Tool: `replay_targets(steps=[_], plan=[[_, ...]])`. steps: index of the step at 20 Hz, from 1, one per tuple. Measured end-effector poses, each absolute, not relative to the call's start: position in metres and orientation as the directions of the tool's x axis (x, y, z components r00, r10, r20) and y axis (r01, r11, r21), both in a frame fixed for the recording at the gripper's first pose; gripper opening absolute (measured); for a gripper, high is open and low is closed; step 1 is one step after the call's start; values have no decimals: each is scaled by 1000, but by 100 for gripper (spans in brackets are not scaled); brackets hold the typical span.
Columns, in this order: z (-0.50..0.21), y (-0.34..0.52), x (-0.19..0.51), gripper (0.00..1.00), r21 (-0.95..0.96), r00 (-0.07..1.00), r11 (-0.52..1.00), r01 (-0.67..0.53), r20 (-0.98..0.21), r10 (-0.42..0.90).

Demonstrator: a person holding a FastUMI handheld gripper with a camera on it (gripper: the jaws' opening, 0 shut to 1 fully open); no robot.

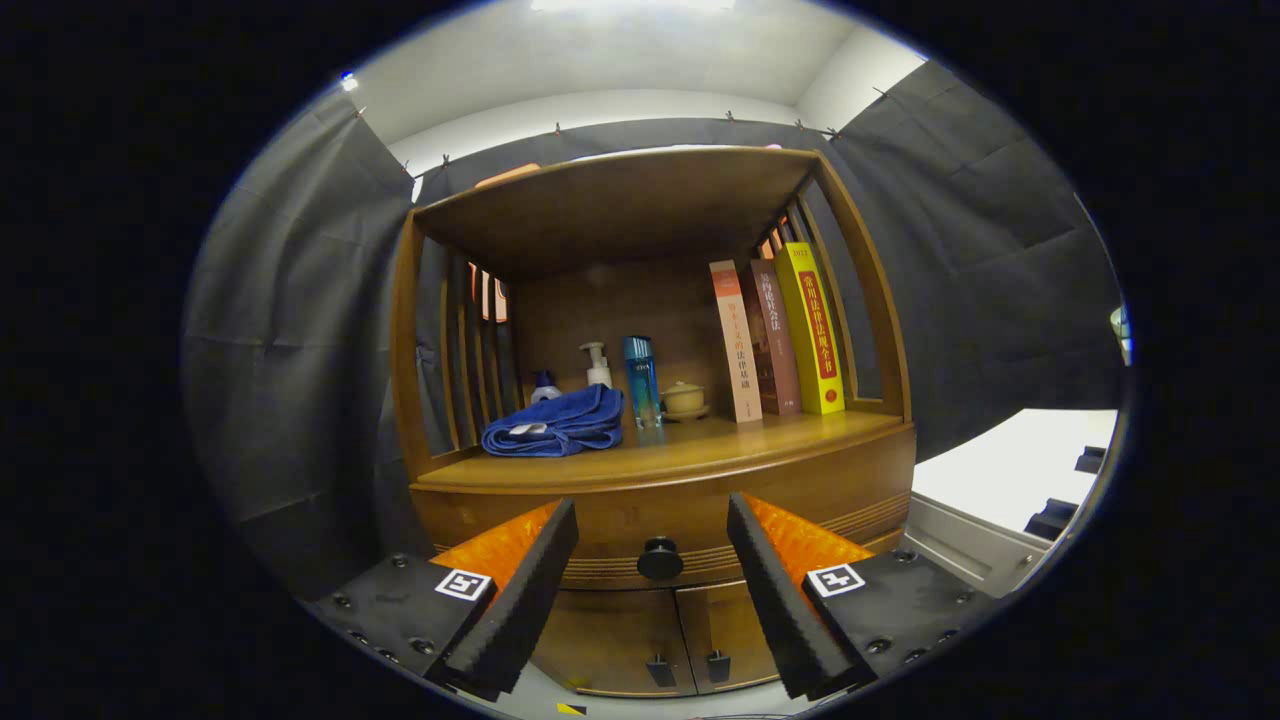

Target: Pull open the drawer, take out the items inside it, and place them on the countertop above the cabinet.

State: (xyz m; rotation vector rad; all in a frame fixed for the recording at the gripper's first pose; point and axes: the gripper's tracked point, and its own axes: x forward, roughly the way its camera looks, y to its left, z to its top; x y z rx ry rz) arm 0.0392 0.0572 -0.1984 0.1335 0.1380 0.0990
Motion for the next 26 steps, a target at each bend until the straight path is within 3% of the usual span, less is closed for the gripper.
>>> replay_targets(steps=[6,15,21,26], plan=[[-276,58,60,98,101,966,989,-108,-224,128],[-336,78,101,96,83,939,988,-133,-309,152],[-344,72,111,82,116,942,990,-83,-314,116],[-349,76,108,59,151,934,985,-84,-334,131]])
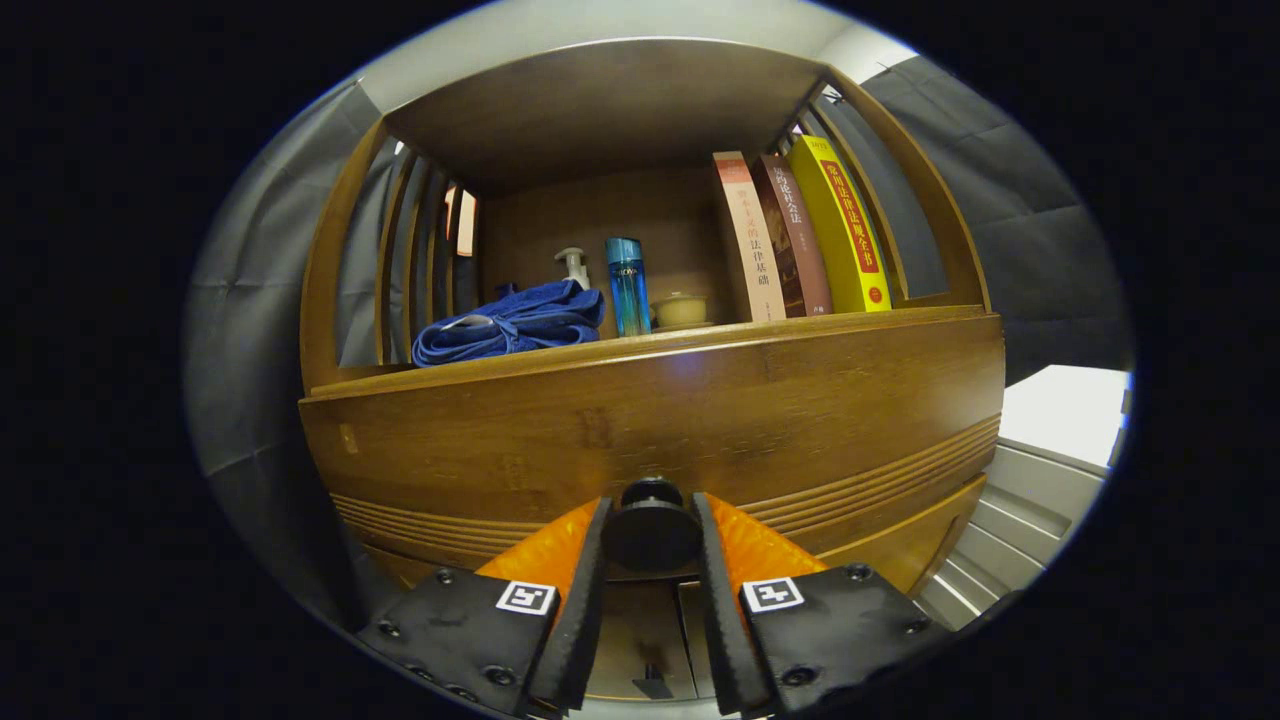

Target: Pull open the drawer, take out the items inside it, and place them on the countertop above the cabinet.

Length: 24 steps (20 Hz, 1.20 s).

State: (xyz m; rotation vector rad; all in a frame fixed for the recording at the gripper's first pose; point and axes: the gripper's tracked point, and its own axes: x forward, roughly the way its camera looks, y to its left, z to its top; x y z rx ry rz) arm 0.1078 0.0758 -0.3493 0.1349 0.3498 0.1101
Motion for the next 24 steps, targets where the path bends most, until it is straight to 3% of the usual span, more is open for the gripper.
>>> replay_targets(steps=[5,10,12,14,17,19,21,24], plan=[[-346,77,115,46,174,934,976,-132,-309,182],[-345,74,120,46,156,938,983,-97,-317,142],[-377,59,98,33,102,909,993,-53,-408,91],[-383,38,61,9,138,917,990,1,-395,54],[-323,10,56,9,48,978,999,9,-210,1],[-308,37,62,29,68,967,994,-84,-235,98],[-312,63,84,40,110,952,983,-145,-256,169],[-329,72,100,56,108,938,983,-149,-299,175]])
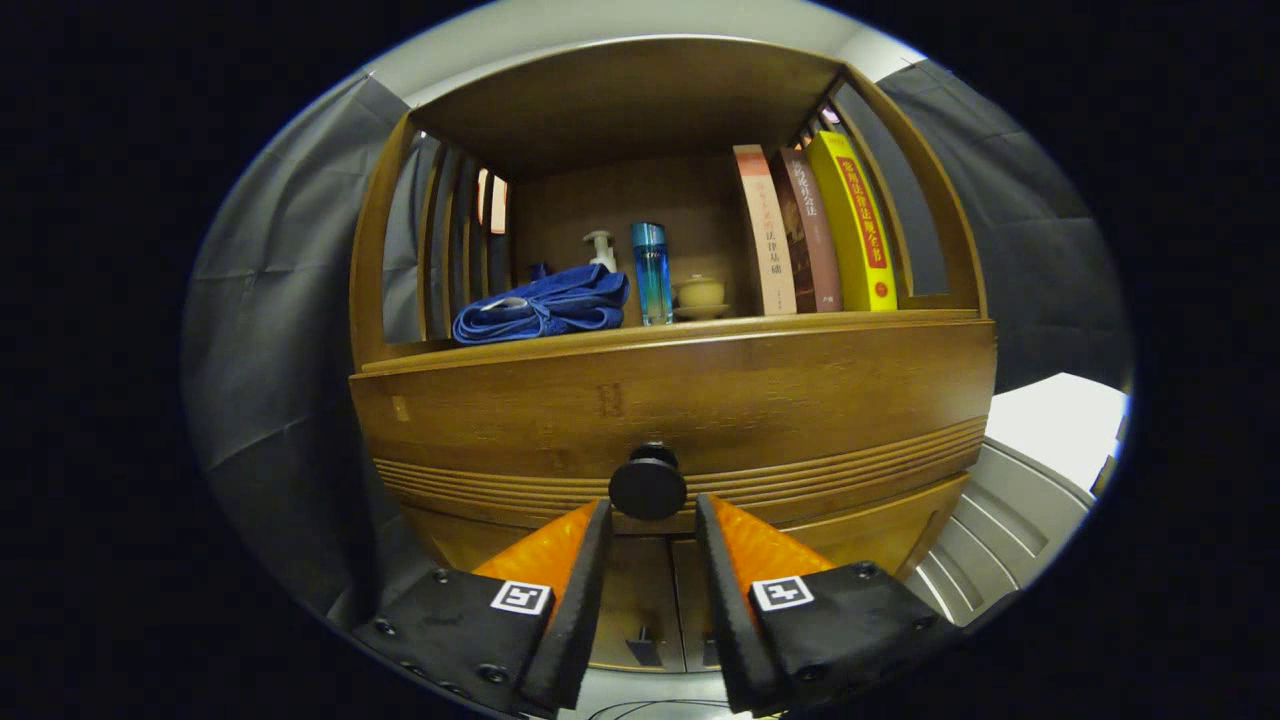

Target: Pull open the drawer, take out the items inside it, and place them on the countertop above the cabinet.

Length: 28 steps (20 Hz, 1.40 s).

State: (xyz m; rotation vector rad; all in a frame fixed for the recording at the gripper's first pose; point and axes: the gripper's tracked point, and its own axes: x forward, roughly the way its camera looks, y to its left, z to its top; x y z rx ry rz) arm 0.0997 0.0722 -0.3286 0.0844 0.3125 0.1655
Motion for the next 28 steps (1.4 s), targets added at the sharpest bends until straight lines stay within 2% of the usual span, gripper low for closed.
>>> replay_targets(steps=[2,8,19,28], plan=[[-330,74,110,63,95,940,985,-141,-299,164],[-336,77,133,63,115,942,987,-116,-303,147],[-333,78,129,31,95,947,991,-94,-299,118],[-314,71,71,31,104,941,990,-98,-313,126]])
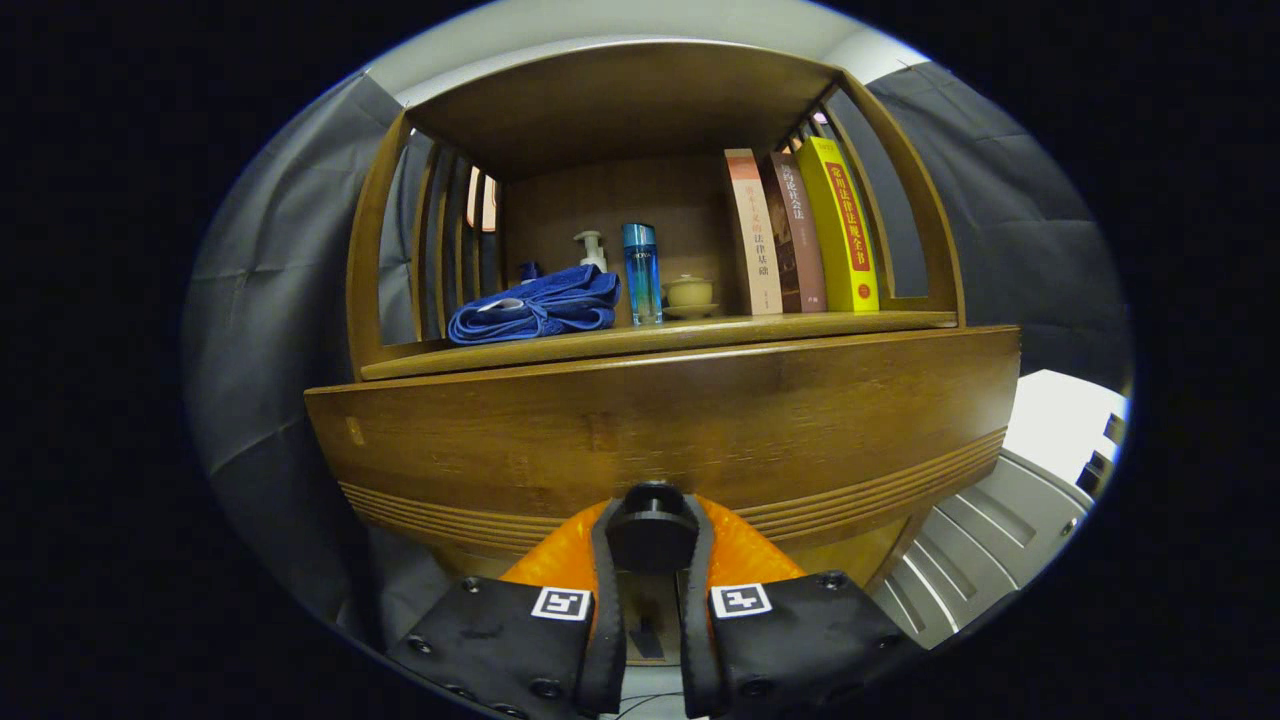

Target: Pull open the drawer, take out the items inside it, and place them on the countertop above the cabinet.

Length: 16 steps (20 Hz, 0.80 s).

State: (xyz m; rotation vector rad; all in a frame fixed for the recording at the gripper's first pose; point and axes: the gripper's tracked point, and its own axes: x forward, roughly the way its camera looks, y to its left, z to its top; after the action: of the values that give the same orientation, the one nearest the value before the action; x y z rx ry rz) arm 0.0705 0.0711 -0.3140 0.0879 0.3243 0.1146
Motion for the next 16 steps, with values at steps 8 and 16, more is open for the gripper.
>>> replay_targets(steps=[8,16], plan=[[-299,65,24,30,120,934,988,-97,-333,132],[-300,62,-12,30,117,929,989,-88,-349,123]])
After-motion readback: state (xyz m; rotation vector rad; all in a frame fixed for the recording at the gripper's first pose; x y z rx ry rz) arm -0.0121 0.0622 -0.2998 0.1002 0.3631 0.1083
